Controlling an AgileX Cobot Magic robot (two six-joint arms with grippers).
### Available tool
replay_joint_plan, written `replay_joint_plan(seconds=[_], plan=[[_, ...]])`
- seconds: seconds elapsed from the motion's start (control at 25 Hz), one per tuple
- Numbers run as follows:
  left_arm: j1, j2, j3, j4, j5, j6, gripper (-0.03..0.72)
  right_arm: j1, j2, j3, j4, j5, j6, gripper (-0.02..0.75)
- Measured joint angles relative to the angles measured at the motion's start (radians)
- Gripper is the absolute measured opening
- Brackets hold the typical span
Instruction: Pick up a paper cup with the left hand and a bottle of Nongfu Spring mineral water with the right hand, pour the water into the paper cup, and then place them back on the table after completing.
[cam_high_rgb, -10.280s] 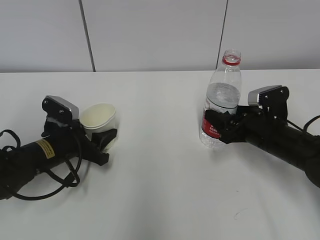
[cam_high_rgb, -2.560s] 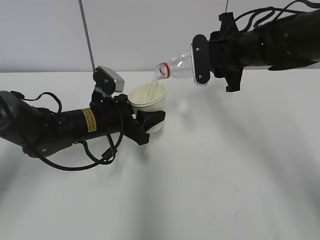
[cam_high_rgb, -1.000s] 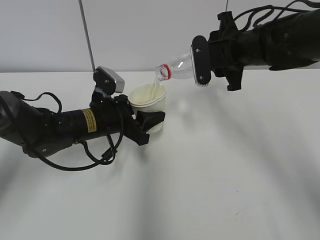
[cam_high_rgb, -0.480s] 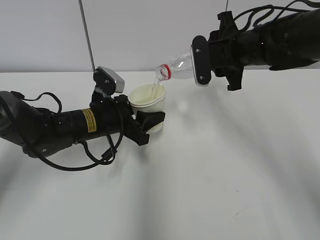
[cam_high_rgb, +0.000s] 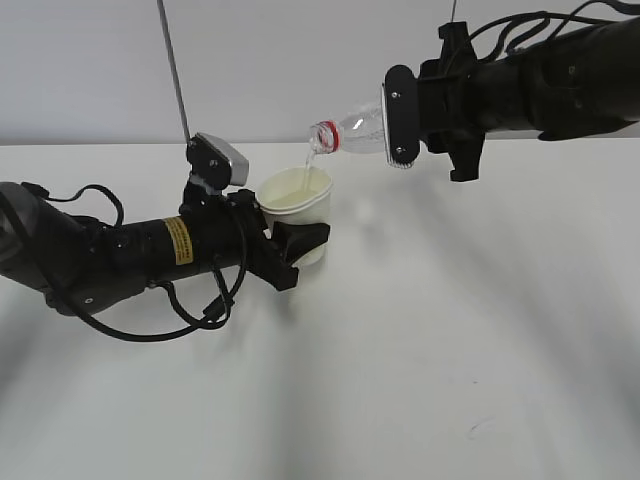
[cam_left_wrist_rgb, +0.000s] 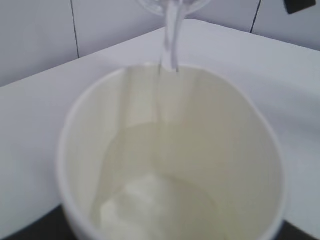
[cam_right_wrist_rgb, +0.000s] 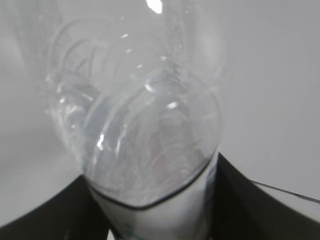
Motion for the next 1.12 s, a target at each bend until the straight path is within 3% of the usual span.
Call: replay_joint_plan(seconds=[0.36, 1.12], plan=[[0.0, 0.0, 0.0, -0.036, 0.0, 0.0, 0.365, 0.0, 0.0, 0.0, 0.0, -0.013, 0.105, 0.374], [0.0, 0.002, 0.0, -0.049, -0.007, 0.0, 0.365, 0.0, 0.0, 0.0, 0.0, -0.018, 0.631, 0.374]])
